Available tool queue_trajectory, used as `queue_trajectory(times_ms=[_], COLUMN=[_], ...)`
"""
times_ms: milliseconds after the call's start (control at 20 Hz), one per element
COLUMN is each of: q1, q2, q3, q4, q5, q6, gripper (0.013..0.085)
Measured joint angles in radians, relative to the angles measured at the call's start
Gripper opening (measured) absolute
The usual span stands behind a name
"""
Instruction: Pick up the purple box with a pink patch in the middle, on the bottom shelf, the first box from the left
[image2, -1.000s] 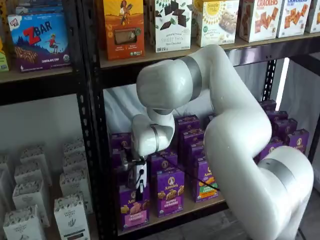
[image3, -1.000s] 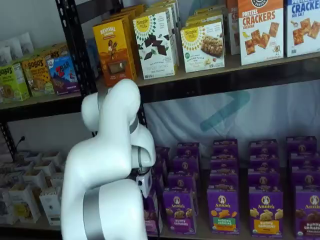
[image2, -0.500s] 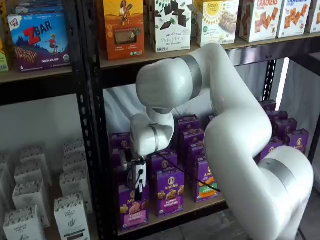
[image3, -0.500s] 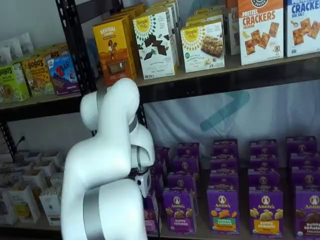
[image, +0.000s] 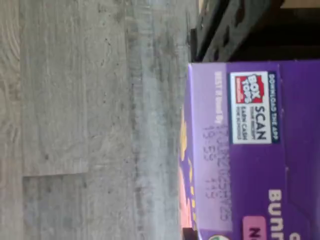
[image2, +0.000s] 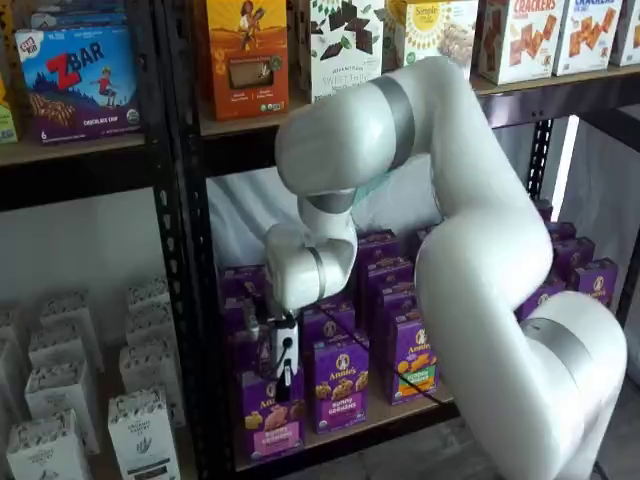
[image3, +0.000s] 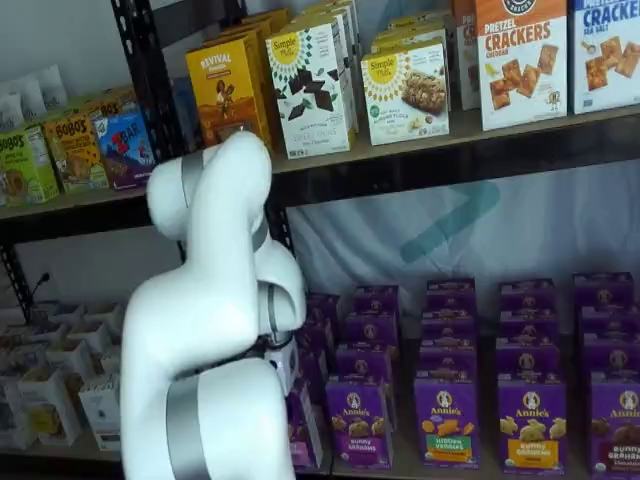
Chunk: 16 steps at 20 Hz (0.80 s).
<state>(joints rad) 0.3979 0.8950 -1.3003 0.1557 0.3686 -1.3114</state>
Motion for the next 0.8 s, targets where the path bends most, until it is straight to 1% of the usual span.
queue_trajectory(times_ms=[50,200,300,500,600,800], q1=[0.001,0.005,0.010,0.020,0.031,0.053], q2=[-0.021,-0.101,-0.153,-0.247,-0.301,-0.376], q3=[0.027,0.132,0.191,0.304,0.370,0.459], q4=[-0.007,-0.054,-0.057,-0.089,-0.123,-0.174], q5=[-0.010,-0.054,-0.058,-0.080,-0.091,-0.097], q6=[0.007,0.053,0.059,0.100,0.143,0.213], gripper=[0.0290,0.0290,0.0290,0.0290,0.0290,0.0290])
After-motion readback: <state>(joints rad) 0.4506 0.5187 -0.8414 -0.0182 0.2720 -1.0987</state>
